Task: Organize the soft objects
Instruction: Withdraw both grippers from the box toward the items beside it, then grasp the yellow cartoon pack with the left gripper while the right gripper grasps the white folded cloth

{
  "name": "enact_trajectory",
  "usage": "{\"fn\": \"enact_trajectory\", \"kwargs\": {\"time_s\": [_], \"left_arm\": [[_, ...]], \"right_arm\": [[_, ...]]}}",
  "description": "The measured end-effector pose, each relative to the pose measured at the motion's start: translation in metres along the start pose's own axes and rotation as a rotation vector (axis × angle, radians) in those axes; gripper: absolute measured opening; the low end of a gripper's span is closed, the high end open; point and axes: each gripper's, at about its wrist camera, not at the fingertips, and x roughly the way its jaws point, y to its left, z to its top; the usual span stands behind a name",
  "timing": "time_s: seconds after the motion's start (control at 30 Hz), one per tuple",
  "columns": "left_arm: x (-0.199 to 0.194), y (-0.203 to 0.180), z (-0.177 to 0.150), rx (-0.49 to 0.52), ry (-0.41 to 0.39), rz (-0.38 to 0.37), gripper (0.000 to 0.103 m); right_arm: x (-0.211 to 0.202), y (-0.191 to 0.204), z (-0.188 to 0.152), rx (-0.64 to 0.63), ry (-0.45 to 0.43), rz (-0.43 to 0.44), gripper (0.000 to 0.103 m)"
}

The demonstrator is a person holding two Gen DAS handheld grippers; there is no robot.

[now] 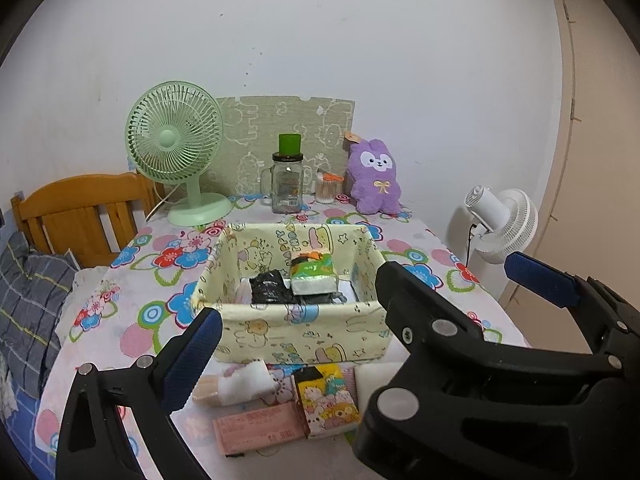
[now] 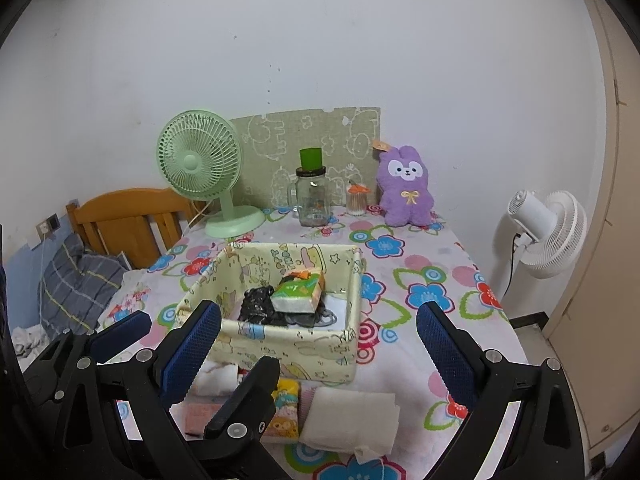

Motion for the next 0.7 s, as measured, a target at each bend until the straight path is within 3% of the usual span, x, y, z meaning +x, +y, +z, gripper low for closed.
{"fn": "enact_trajectory", "kwargs": {"time_s": [0.27,0.7], "left_arm": [[-0.001,-0.005,-0.017,0.0,-0.002,-0.002,0.103],[0.022,-0.009,-0.048,0.013,0.086,-0.005,0.102]], "right_arm": [[-0.002,-0.006,-0.017,0.011,0.01,0.02,0.1],[0.017,-0.016,-0.053,0.064,0.077,0.026,0.1]]}}
